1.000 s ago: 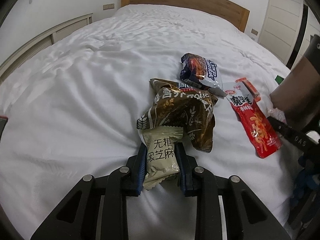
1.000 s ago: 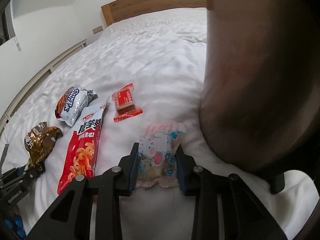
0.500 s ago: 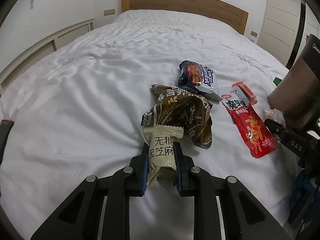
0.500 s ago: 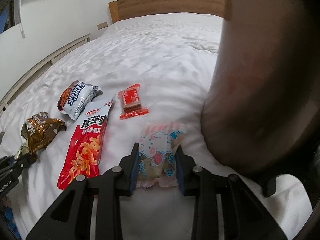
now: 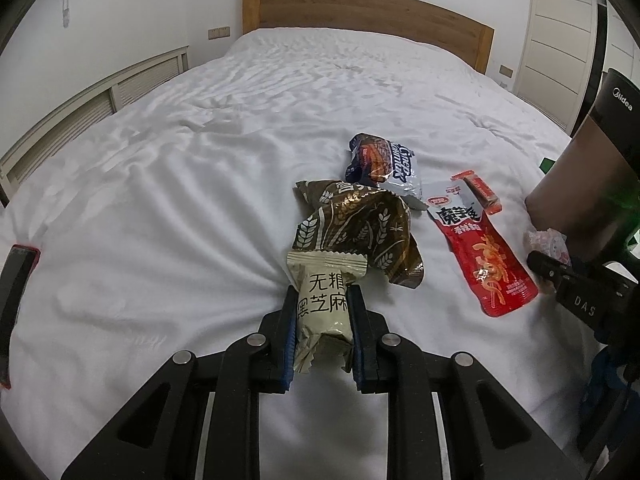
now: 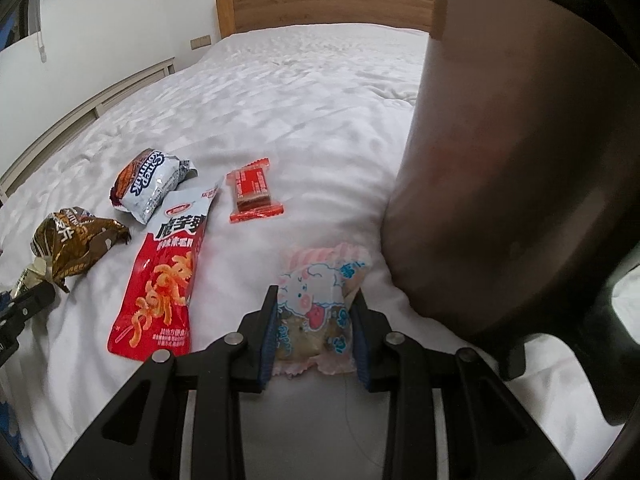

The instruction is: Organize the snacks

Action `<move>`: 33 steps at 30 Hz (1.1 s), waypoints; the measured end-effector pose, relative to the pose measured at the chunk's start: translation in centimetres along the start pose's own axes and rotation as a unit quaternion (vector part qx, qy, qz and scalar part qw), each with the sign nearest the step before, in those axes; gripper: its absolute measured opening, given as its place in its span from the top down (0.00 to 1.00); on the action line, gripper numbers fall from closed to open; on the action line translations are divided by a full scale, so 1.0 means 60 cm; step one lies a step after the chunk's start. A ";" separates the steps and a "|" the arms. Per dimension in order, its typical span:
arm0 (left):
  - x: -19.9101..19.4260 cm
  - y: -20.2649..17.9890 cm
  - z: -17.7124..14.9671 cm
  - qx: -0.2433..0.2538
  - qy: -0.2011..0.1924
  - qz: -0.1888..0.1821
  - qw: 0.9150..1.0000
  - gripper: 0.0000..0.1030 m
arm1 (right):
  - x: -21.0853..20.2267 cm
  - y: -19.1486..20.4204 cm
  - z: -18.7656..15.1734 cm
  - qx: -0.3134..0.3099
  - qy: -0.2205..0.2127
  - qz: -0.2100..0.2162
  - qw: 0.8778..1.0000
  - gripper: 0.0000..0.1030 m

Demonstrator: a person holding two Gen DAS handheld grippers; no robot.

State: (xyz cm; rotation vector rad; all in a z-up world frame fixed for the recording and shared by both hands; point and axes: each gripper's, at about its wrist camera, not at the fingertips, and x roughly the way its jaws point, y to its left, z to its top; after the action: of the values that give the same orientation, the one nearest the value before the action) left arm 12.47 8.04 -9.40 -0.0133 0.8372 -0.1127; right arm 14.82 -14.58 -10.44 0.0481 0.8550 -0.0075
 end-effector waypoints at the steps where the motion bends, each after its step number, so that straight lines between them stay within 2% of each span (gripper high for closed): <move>1: -0.001 0.000 0.000 -0.001 0.000 0.000 1.000 0.82 | -0.001 0.000 0.000 -0.002 0.000 -0.001 1.000 0.03; 9: -0.008 -0.005 0.003 -0.006 0.001 -0.002 1.000 0.82 | -0.008 0.000 -0.004 -0.014 0.005 -0.008 1.000 0.03; 12: -0.013 -0.015 0.002 -0.005 0.000 -0.017 1.000 0.82 | -0.012 -0.002 -0.006 -0.015 0.006 -0.009 1.000 0.03; 15: -0.021 -0.032 0.000 0.009 -0.006 -0.018 1.000 0.82 | -0.018 -0.003 -0.009 -0.019 0.007 -0.010 1.000 0.03; 33: -0.052 -0.085 -0.006 0.013 -0.011 -0.050 0.999 0.82 | -0.061 -0.002 -0.031 -0.040 0.017 -0.014 0.999 0.03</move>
State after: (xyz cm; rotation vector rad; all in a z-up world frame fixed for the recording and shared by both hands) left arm 9.67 3.33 -7.05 -0.0318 0.8138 -0.2165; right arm 11.02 -14.64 -8.88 -0.0392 0.8882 0.0024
